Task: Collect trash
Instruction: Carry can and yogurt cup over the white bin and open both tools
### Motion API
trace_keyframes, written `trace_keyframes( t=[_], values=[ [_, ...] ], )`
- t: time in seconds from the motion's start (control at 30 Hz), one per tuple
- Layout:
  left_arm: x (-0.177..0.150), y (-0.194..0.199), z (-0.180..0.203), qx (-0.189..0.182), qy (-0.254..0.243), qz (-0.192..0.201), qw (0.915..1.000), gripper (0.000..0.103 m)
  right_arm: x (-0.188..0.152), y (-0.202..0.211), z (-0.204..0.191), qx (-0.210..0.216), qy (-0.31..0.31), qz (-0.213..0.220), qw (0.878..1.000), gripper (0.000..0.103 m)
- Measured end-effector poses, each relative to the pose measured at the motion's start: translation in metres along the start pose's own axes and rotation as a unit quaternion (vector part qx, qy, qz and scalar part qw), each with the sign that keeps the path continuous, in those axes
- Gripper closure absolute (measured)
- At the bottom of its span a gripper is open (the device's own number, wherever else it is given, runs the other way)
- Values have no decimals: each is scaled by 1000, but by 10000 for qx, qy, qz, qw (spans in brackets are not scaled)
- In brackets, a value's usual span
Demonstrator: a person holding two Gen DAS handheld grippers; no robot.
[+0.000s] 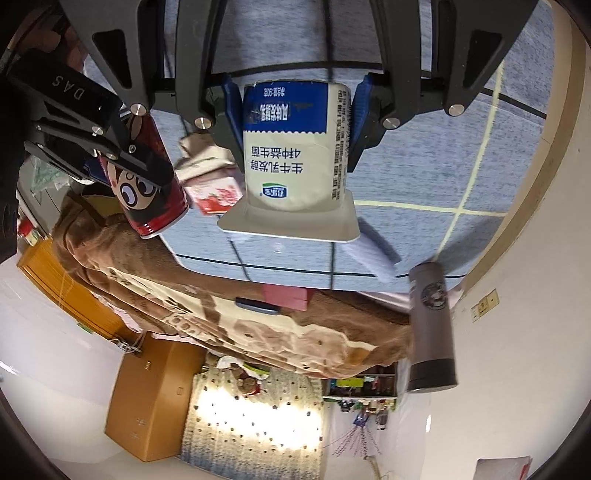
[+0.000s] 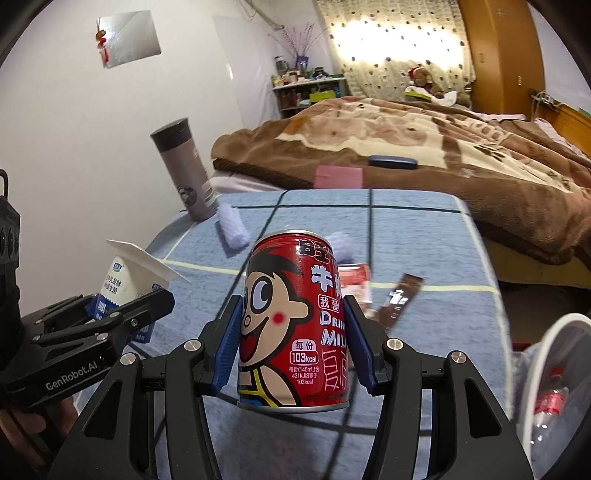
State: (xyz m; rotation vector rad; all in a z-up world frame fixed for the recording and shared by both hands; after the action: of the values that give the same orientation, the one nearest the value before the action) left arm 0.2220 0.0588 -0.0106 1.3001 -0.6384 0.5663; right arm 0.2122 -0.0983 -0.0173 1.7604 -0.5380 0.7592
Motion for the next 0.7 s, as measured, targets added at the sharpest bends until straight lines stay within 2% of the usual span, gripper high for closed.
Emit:
trace_keyframes(
  t=[0.7],
  values=[
    [-20,-2,140,-742,-724,-73,9946,53,-24,65,88,-685,-462,368,9959,49]
  ],
)
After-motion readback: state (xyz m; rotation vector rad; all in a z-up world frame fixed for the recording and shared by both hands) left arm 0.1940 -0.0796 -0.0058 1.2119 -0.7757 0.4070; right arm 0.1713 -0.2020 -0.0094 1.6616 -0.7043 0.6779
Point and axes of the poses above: each gripper's, at about its wrist camera, not at the fingertips, and y roughly against the way its jaws point, z to its right, x to its top, the point moved 8 cm from there along -y, roughly the way its jaws point, and after that the axes turned 2 degrees about x, right-handed, at the moved point
